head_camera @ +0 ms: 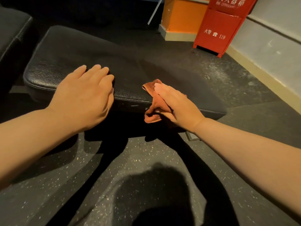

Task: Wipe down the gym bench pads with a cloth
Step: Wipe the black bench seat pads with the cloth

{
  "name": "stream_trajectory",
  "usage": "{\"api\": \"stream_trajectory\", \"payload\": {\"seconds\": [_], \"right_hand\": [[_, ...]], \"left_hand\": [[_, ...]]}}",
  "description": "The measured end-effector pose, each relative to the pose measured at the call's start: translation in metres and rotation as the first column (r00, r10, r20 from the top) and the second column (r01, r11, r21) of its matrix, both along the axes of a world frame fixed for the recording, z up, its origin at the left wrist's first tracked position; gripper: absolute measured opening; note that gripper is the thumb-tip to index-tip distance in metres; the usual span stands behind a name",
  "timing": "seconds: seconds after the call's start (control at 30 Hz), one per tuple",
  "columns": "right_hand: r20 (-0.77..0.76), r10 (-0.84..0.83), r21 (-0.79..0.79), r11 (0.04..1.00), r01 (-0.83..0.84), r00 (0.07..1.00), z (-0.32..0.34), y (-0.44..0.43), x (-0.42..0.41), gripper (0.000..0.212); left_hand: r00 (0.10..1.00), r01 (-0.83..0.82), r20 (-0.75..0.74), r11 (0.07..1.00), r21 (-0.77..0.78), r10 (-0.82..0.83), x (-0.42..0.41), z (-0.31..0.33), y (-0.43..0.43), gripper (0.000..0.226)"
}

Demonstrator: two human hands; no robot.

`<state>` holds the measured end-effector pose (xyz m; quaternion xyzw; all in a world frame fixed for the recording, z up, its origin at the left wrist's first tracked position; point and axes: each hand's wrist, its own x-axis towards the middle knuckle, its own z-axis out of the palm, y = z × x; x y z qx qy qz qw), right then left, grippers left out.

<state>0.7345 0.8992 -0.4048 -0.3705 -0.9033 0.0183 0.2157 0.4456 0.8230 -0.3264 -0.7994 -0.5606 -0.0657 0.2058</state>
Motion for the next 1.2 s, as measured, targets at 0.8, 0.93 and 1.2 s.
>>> {"api": "stream_trajectory", "payload": {"seconds": [0.8, 0.93, 1.2], "right_hand": [[-0.206, -0.052, 0.150, 0.985, 0.084, 0.977, 0.006, -0.015, -0.062, 0.054], [0.024, 0.102, 0.156, 0.982, -0.105, 0.994, 0.012, -0.002, -0.057, 0.061], [-0.014, -0.254, -0.085, 0.964, 0.252, 0.967, 0.003, -0.006, 0.006, 0.070]], "left_hand": [[1.000, 0.005, 0.015, 1.000, 0.028, -0.005, 0.000, -0.005, 0.001, 0.058], [1.000, 0.020, 0.000, 1.000, -0.014, -0.020, -0.004, -0.002, 0.000, 0.058], [1.000, 0.020, 0.011, 0.999, -0.038, -0.019, -0.006, -0.001, -0.003, 0.057]]}}
